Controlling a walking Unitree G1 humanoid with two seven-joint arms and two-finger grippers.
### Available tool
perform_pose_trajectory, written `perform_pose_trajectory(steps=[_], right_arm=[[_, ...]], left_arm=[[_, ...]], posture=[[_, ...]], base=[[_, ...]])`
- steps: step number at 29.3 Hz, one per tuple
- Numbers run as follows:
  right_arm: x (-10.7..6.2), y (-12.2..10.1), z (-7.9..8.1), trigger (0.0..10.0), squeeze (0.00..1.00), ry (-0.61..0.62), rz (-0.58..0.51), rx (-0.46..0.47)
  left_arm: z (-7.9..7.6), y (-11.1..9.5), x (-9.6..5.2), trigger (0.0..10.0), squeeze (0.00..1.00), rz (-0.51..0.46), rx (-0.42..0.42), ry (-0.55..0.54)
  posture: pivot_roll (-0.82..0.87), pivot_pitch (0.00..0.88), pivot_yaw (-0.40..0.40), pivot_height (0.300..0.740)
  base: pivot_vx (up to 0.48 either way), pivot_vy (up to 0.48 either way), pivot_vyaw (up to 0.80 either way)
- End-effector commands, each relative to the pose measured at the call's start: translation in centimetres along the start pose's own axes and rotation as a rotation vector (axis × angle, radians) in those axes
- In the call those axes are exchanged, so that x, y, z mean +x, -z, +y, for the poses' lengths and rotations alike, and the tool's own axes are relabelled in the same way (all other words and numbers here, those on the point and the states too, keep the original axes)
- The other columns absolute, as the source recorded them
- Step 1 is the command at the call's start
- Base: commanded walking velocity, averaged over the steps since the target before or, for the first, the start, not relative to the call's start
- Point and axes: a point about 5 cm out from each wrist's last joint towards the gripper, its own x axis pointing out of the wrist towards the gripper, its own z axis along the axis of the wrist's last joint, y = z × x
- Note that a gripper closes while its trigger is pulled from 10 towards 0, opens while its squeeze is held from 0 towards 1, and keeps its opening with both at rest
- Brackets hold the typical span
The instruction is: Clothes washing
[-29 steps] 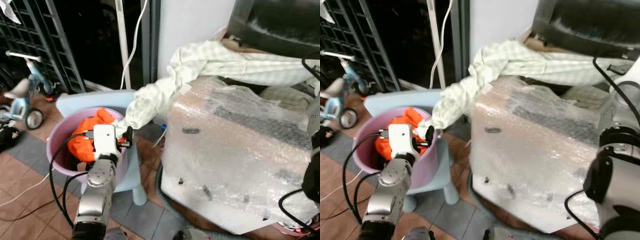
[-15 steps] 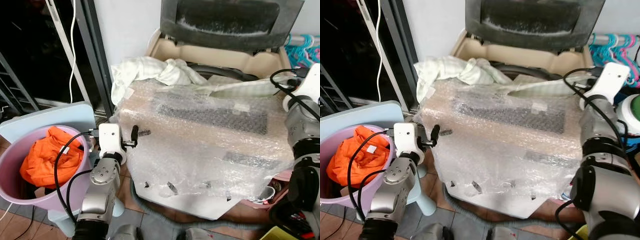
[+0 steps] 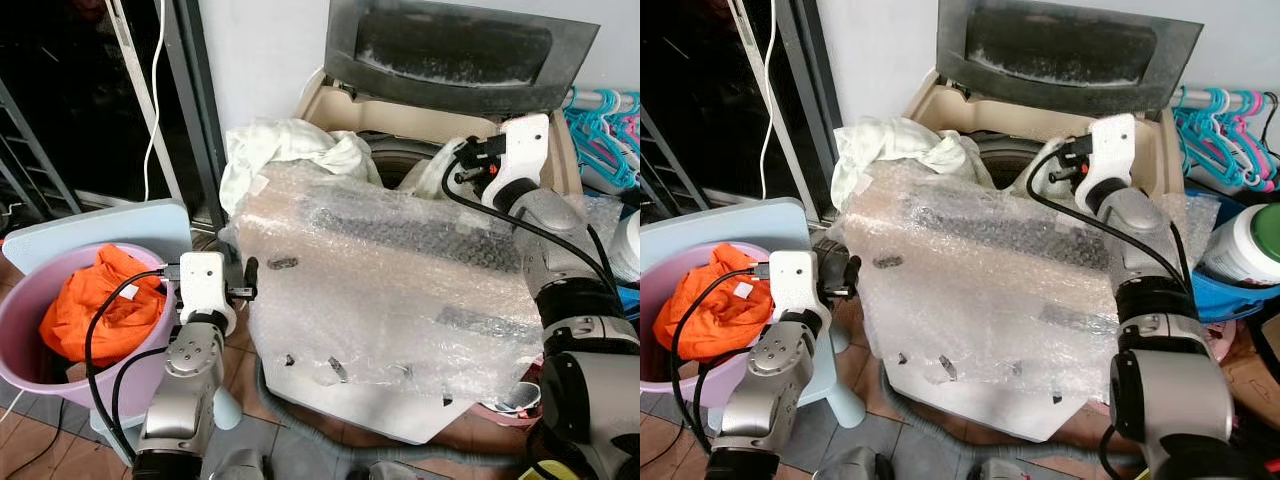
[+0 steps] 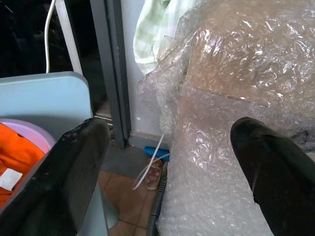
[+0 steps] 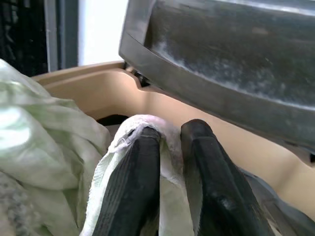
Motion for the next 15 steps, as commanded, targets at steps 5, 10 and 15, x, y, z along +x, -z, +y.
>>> perform_pose_trajectory(steps=[5,10,15], right_arm=[[0.6,-1.1,2.2,10.0,1.00,-0.170,-0.026,0.158],[-1.7,4.4,4.1,10.0,1.00,-0.428,0.349,-0.123],[-3.9,5.0,3.7,10.0,1.00,-0.435,0.375,-0.118]], left_arm=[[-0.2,0.0,0.1,10.0,0.00,0.014,0.001,0.019],[-0.4,0.2,-0.1,10.0,0.00,0.026,0.007,0.035],[-0.1,0.7,-0.5,10.0,0.00,0.055,0.023,0.047]], posture=[[0.00,0.000,0.007,0.740],[0.01,0.000,0.002,0.740],[0.01,0.000,0.018,0.740]], base=[[0.000,0.000,0.00],[0.000,0.000,0.00],[0.000,0.000,0.00]])
